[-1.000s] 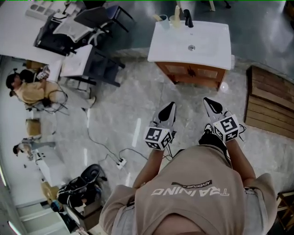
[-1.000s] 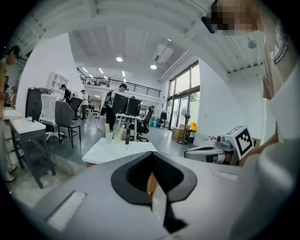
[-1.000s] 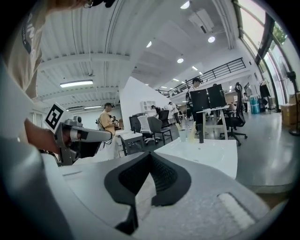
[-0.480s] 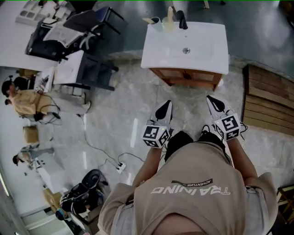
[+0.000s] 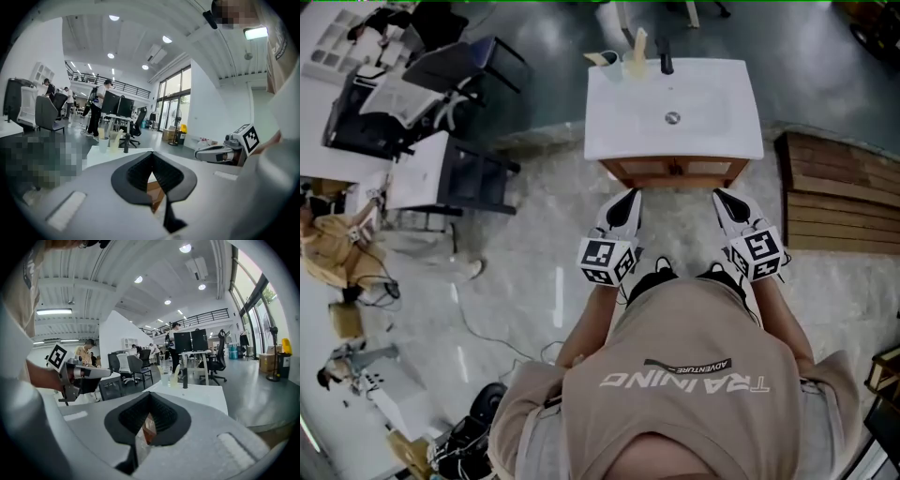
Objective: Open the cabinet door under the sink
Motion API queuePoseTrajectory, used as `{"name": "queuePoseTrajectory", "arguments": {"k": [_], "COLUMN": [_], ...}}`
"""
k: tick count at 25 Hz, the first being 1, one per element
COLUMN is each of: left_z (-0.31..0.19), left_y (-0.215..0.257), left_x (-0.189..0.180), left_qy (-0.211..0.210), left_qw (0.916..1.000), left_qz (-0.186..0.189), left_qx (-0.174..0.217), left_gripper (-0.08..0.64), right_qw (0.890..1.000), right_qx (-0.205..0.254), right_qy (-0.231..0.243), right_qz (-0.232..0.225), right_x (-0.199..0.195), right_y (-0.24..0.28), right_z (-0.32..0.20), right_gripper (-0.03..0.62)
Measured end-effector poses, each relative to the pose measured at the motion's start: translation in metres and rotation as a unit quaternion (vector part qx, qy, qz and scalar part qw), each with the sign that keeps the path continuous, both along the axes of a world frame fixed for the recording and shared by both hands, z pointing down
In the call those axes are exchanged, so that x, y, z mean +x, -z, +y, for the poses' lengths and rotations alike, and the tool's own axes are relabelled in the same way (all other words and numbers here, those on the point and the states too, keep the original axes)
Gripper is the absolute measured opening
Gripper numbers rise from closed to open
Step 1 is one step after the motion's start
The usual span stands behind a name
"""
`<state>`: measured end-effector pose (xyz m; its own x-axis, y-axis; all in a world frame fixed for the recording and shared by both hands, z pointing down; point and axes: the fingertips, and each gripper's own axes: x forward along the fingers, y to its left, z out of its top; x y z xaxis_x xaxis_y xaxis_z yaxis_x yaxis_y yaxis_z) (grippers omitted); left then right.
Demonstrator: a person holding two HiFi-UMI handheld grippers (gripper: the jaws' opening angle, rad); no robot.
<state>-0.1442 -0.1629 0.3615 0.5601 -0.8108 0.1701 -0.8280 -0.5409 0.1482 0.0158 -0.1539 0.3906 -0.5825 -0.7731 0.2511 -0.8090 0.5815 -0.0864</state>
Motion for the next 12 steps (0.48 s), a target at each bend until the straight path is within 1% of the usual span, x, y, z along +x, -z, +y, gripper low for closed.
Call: {"name": "queuePoseTrajectory", "arguments": {"k": [4,7,12], "left_z": [-0.018,-0.027,-0.035], "left_y": [-0.007,-0.018,-0.035], "left_x": [-0.022,-0.028,-0.023], "left_qy": [-0.024,-0.043,-0.061], "left_qw": [0.9997,0.9989,0.9974], "left_qz": [-0.004,-0.004,0.001], "left_qx": [-0.005,-0.016,-0.040], "left_gripper": [0.018,0.017,0.017], "right_qw": [0.999,0.998,0.997], "right_qx": [0.014,0.005,-0.020], "right_qy": [-0.032,-0.057,-0.058], "right_qz": [0.004,0.012,0.038], "right_x": [-0.016,-0.020,-0.026], "right_y": [0.010,0.008,-0.009], "right_z": [-0.006,-0.005,0.008], "right_gripper": [0.002,0.002,0.002]}}
